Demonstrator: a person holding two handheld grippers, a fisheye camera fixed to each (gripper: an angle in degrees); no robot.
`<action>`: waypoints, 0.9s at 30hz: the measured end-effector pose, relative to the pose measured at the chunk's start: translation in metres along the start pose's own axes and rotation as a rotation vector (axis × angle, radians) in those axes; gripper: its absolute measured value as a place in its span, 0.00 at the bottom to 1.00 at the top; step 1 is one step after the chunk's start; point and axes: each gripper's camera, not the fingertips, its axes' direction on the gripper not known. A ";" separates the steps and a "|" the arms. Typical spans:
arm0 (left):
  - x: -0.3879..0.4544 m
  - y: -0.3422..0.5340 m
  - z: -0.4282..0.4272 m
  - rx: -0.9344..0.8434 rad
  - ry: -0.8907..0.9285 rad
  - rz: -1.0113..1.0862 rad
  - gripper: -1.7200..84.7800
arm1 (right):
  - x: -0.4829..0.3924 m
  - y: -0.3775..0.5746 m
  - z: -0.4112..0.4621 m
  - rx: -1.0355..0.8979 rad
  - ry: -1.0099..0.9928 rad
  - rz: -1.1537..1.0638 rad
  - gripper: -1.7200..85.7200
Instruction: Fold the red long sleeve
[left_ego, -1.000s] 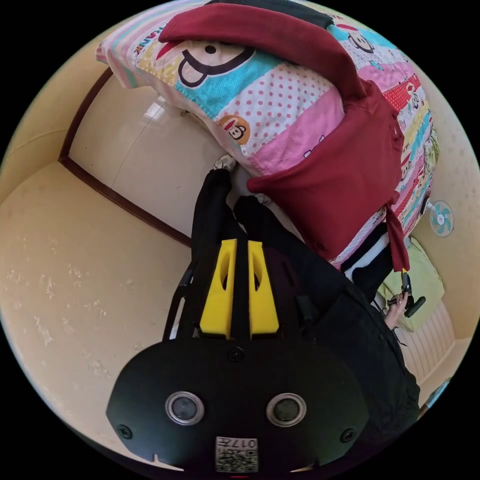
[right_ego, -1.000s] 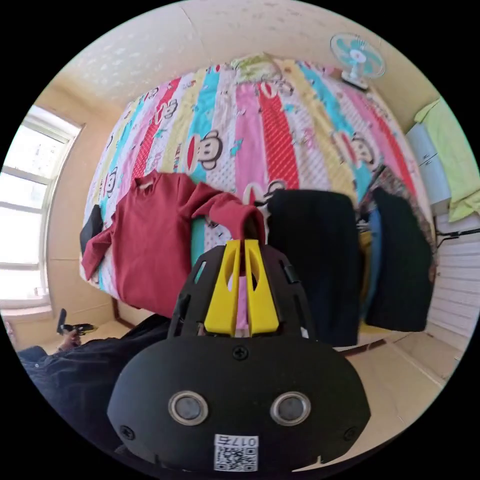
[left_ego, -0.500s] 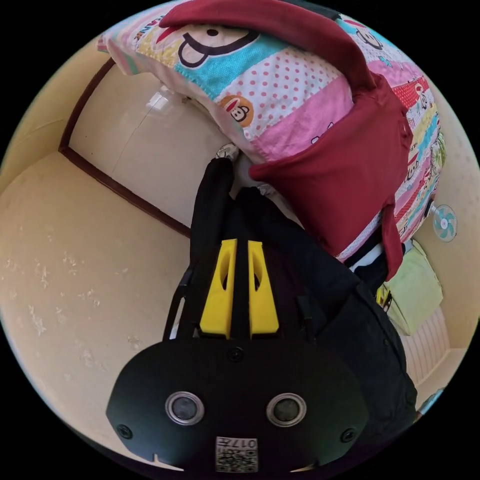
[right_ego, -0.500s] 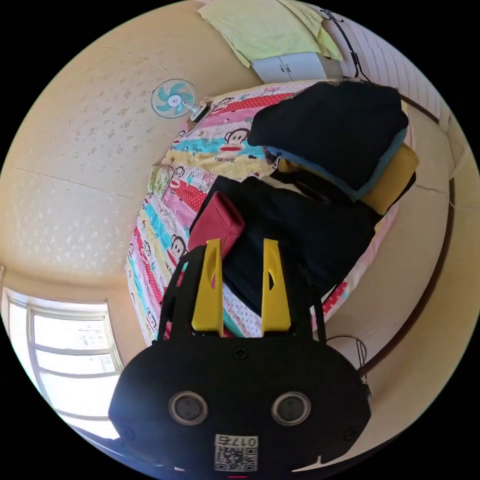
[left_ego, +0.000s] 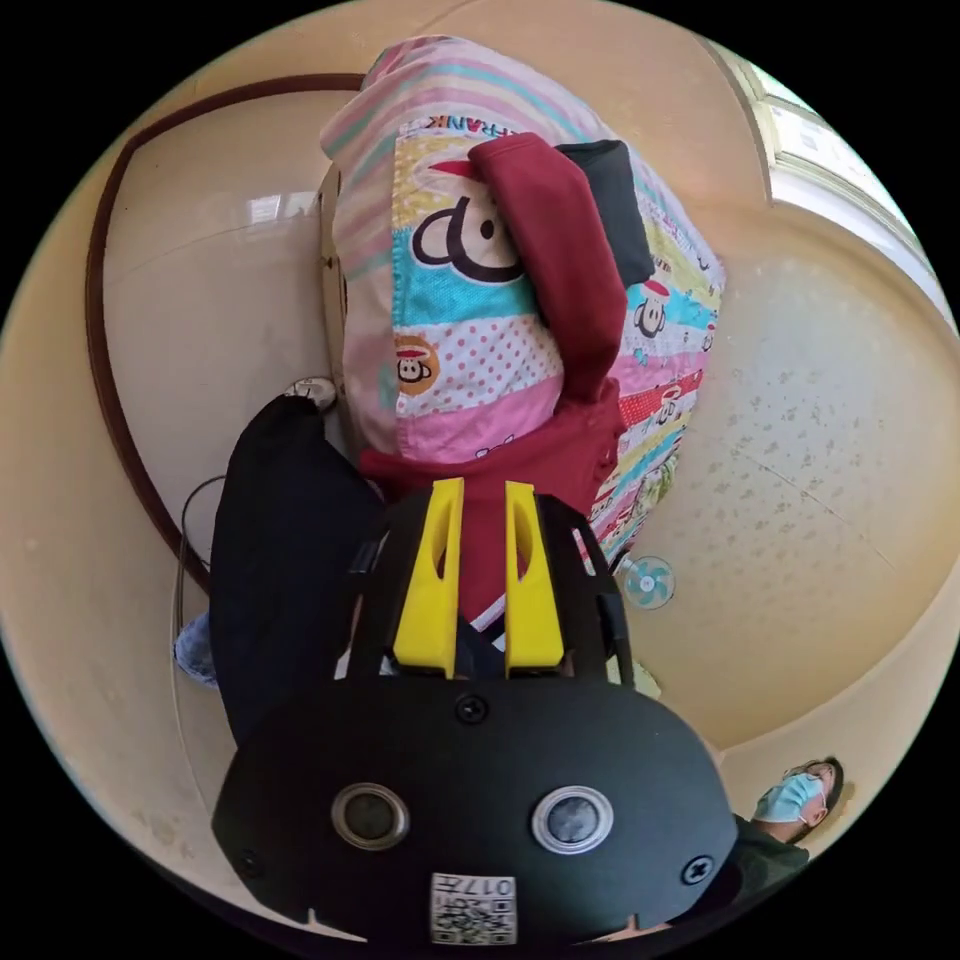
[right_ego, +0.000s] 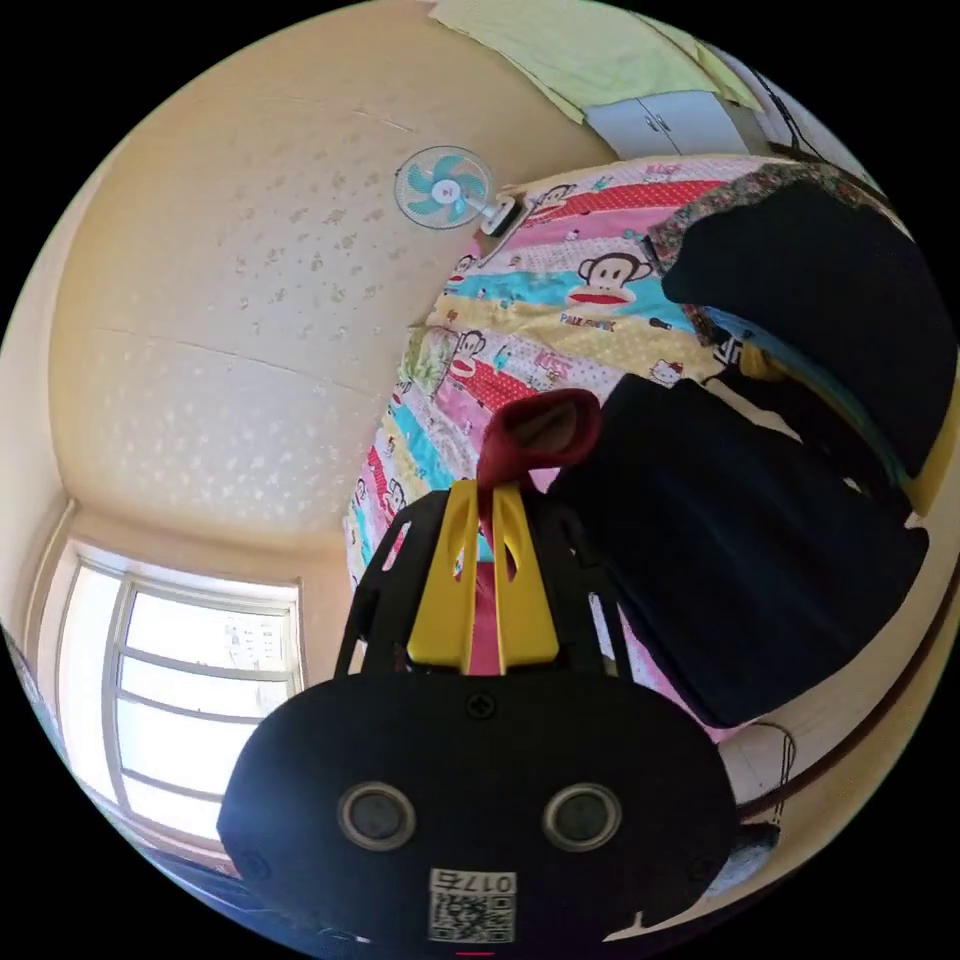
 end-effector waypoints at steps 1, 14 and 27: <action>-0.001 -0.006 0.000 0.019 0.052 -0.008 0.11 | -0.027 -0.003 0.008 -0.004 -0.045 -0.084 0.06; 0.014 -0.119 0.007 0.148 0.222 -0.082 0.16 | -0.196 0.201 0.284 -0.724 -0.335 -0.470 0.09; -0.059 -0.217 0.021 0.315 0.599 -0.329 0.09 | -0.116 0.238 0.305 -0.988 0.053 -0.228 0.09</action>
